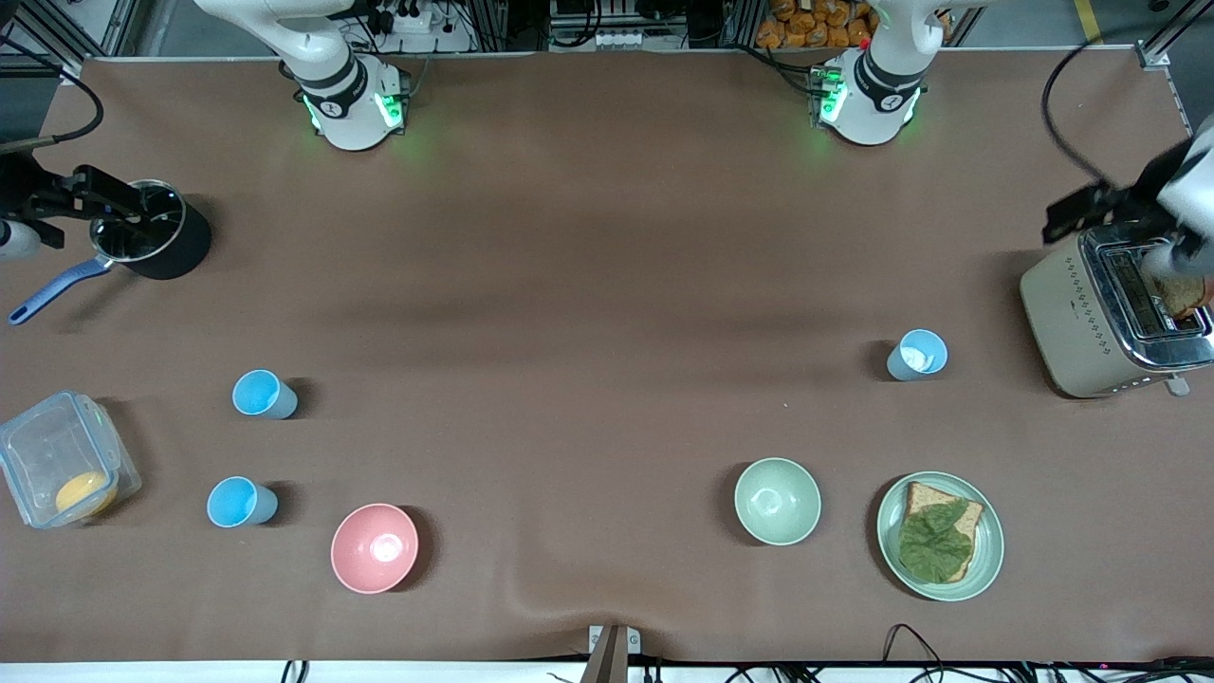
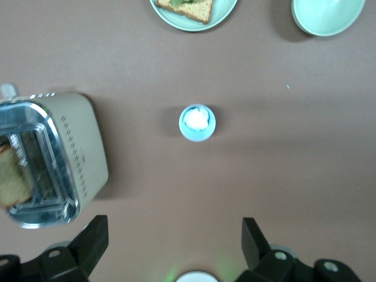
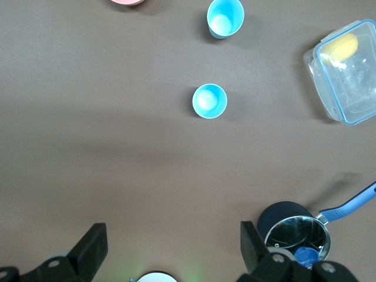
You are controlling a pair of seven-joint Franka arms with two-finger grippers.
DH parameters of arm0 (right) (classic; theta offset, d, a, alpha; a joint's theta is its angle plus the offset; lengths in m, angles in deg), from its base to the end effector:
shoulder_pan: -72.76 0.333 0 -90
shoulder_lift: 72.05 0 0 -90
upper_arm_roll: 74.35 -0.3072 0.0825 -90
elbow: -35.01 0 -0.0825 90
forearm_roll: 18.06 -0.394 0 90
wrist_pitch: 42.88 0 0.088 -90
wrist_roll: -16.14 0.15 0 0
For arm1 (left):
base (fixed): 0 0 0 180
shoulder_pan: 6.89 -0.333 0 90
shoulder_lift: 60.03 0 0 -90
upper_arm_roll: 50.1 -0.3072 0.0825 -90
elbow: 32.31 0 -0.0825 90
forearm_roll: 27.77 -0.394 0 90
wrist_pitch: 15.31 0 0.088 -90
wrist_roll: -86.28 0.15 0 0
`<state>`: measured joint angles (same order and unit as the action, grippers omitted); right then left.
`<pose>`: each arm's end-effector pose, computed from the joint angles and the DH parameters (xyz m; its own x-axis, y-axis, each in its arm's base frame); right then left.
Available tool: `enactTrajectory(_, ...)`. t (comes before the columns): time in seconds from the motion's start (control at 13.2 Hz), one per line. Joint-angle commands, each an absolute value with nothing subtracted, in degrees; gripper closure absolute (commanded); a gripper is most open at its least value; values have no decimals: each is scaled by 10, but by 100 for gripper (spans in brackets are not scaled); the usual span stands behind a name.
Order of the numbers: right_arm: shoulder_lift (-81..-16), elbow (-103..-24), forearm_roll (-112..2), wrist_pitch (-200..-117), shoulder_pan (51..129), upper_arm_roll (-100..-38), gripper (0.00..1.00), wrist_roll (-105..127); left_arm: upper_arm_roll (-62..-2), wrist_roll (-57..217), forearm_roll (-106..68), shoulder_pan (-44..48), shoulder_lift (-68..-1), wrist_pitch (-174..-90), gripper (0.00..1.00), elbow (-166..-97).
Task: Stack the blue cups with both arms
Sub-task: 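Reach the left gripper toward the blue cup beside the toaster, then grasp the blue cup with the left gripper while the right gripper reaches out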
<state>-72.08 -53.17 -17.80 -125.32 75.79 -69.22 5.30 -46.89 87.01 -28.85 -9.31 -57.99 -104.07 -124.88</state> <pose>0.5457 -0.0207 0.5774 0.9835 0.1515 -0.0986 0.1509 -0.9885 -0.0143 0.5650 -0.0045 0.5295 0.9944 -0.0262 -0.1021 -0.0279 -0.9995 -0.0155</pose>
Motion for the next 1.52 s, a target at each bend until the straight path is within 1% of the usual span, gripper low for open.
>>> enactTrajectory(0.0, -713, -529, -165, -1253, 758, -690, 0, 52, -466, 866, -292, -110, -584, -1172, 0, -1367)
enactTrajectory(0.15, -706, -536, -167, -1270, 755, -690, 0, 52, -463, 865, -291, -109, -584, -1283, 0, -1457)
enactTrajectory(0.23, -706, -545, -166, -1261, 756, -690, 0, 51, -463, 865, -291, -110, -580, -1329, 0, -1490)
enactTrajectory(0.3, -705, -552, -165, -1234, 755, -690, 0, 45, -464, 865, -291, -112, -575, -1366, 0, -1516)
enactTrajectory(0.38, -704, -562, -159, -1203, 756, -689, 0, 27, -464, 865, -291, -120, -560, -1386, 0, -1525)
enactTrajectory(0.46, -702, -565, -129, -1187, 756, -689, 0, 2, -463, 865, -292, -132, -539, -1395, 0, -1526)
enactTrajectory(0.53, -701, -565, -99, -1176, 752, -689, 0, -29, -463, 866, -292, -139, -521, -1408, 0, -1528)
enactTrajectory(0.68, -699, -564, -91, -1171, 727, -688, 0, -75, -463, 866, -292, -142, -496, -1442, 0, -1539)
enactTrajectory(0.91, -642, -552, -100, -1170, 714, -688, 0, -103, -463, 866, -292, -142, -466, -1479, 0, -1544)
enactTrajectory(1.06, -572, -504, -129, -1144, 693, -687, 0, -102, -462, 866, -292, -142, -451, -1493, 0, -1545)
enactTrajectory(1.14, -544, -489, -157, -1140, 686, -687, 0, -101, -462, 866, -292, -140, -444, -1494, 4, -1544)
enactTrajectory(1.21, -531, -473, -182, -1140, 679, -687, 0, -101, -461, 866, -292, -138, -439, -1500, 10, -1543)
enactTrajectory(1.44, -524, -461, -221, -1148, 670, -687, 0, -100, -461, 866, -292, -138, -422, -1514, 20, -1544)
